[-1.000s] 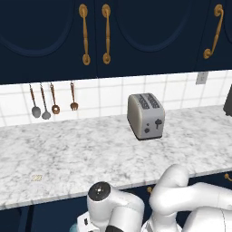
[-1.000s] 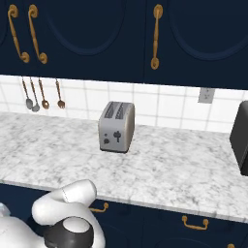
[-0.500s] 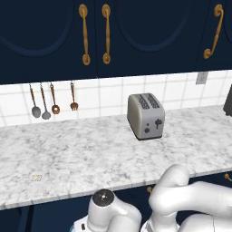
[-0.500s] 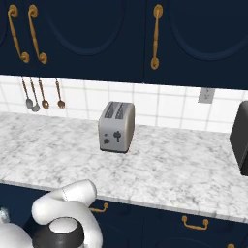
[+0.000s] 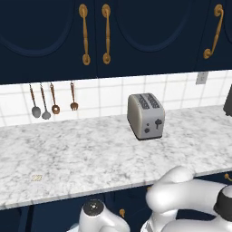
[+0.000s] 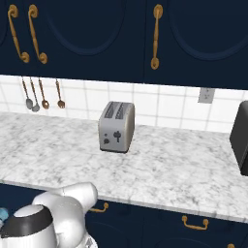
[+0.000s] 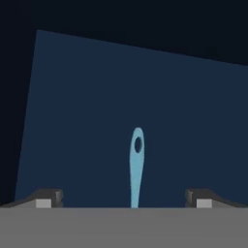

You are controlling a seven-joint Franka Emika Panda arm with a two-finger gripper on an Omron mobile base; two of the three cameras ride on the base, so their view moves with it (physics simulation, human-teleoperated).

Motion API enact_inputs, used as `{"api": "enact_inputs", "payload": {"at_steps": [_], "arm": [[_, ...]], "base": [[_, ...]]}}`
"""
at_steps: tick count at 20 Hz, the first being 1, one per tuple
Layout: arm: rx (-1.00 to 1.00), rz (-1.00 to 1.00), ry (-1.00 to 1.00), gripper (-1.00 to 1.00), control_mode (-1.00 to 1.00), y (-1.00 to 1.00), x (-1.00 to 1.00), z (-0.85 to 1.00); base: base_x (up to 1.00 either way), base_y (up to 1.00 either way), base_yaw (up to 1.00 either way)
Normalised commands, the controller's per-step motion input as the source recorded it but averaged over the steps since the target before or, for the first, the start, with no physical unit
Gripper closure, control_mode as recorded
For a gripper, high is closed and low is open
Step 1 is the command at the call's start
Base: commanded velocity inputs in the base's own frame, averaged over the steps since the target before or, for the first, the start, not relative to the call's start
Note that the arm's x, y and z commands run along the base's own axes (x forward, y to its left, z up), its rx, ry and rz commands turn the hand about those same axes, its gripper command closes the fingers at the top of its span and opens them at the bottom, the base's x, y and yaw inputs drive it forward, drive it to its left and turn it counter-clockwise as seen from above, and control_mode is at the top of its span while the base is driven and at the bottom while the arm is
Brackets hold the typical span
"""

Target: Pick the ladle from the drawer and place it on the counter.

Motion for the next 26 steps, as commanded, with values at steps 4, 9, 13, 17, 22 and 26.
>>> {"api": "enact_inputs", "payload": {"at_steps": [4,9,13,17,22,26], "arm": [[-0.08,0.00,0.07,-1.00,-1.00,0.18,0.00,-0.50],[-0.01,0.00,0.01,-1.00,-1.00,0.00,0.00,-0.17],[-0.01,0.00,0.00,-1.00,-1.00,0.24,0.00,-0.23],[-0.05,0.01,0.00,-1.00,-1.00,0.15,0.00,-0.45],[-0.03,0.01,0.00,1.00,-1.00,0.04,0.00,-0.44],[0.00,0.00,0.00,1.00,-1.00,0.01,0.00,-0.34]], "base": [[0.00,0.00,0.00],[0.00,0.00,0.00],[0.00,0.00,0.00],[0.00,0.00,0.00],[0.00,0.00,0.00],[0.00,0.00,0.00]]}}
